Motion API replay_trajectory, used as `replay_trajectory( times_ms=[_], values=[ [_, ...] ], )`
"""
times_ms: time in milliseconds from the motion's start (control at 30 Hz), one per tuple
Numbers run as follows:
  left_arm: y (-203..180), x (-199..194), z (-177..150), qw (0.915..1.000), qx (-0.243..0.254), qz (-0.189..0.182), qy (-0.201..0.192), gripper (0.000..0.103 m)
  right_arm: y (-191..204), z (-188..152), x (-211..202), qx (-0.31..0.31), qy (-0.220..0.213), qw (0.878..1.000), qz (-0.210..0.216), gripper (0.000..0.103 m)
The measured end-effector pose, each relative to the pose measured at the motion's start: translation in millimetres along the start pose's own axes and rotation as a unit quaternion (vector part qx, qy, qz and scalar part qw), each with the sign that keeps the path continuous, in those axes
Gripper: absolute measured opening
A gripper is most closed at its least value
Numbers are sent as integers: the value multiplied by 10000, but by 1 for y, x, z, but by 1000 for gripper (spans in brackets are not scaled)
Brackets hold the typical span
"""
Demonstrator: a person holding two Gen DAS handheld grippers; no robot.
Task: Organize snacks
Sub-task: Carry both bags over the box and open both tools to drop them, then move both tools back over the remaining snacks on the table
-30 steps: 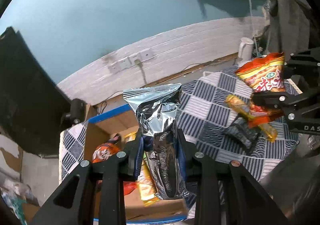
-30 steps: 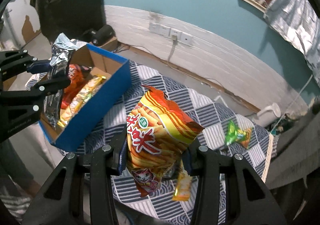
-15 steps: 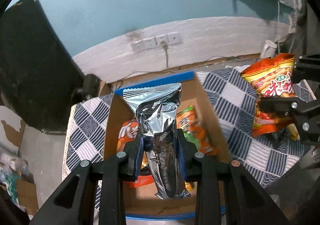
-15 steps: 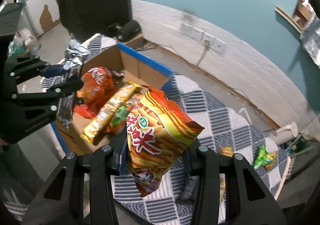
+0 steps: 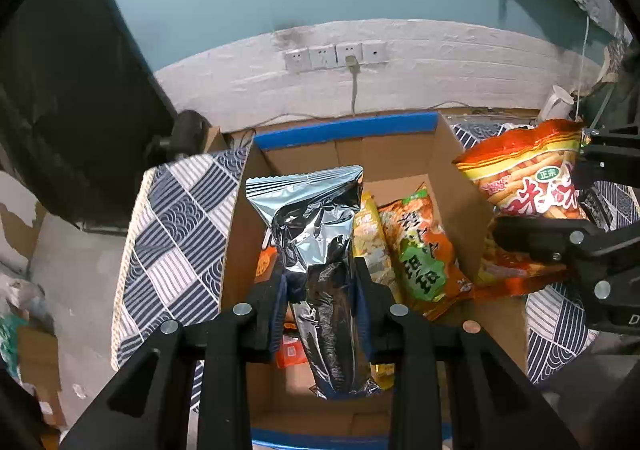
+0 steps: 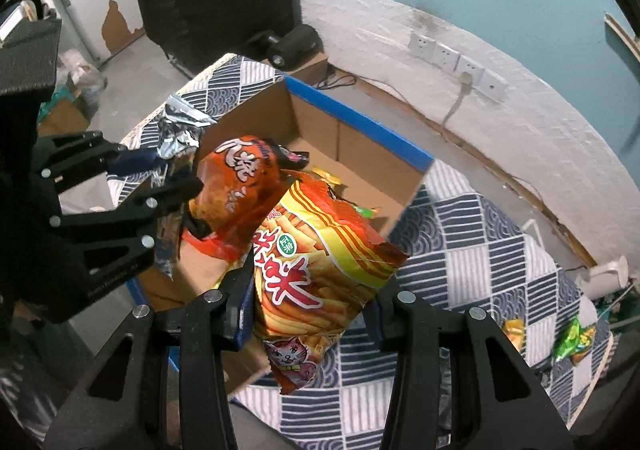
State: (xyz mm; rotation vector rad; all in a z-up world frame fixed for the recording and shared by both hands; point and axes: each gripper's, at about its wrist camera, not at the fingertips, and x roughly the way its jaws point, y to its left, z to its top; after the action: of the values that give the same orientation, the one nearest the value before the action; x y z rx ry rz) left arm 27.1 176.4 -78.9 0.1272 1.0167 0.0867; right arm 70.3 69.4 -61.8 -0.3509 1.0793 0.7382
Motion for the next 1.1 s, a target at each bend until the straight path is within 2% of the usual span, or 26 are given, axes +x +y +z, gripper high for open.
replay_trajectory(
  times_ms=[200, 333, 467, 567, 667, 700, 1100],
  values=[
    [9, 12, -8, 9998, -83, 66, 178, 30, 8, 4, 16, -26, 123, 9998, 137, 43],
    [11, 15, -9, 9995, -69, 150, 271, 31, 8, 4, 21, 34, 182, 9996, 196, 52],
    [9, 16, -9, 9991, 1, 331, 274, 49, 6, 4, 15, 80, 107, 9998, 166, 58],
    [6, 10, -7, 9992, 46, 360, 188, 55, 4, 3, 11, 110, 51, 9999, 111, 61],
    [2, 6, -4, 9988, 146, 461, 100, 75, -3, -1, 5, 189, 6, 9998, 82, 65],
    [0, 4, -3, 9985, 184, 518, 60, 77, -5, -2, 5, 216, 11, 9997, 70, 65],
    [-30, -5, 8, 9985, 366, 401, -38, 77, -42, -26, -15, 531, -48, 9985, -139, 65]
  ],
)
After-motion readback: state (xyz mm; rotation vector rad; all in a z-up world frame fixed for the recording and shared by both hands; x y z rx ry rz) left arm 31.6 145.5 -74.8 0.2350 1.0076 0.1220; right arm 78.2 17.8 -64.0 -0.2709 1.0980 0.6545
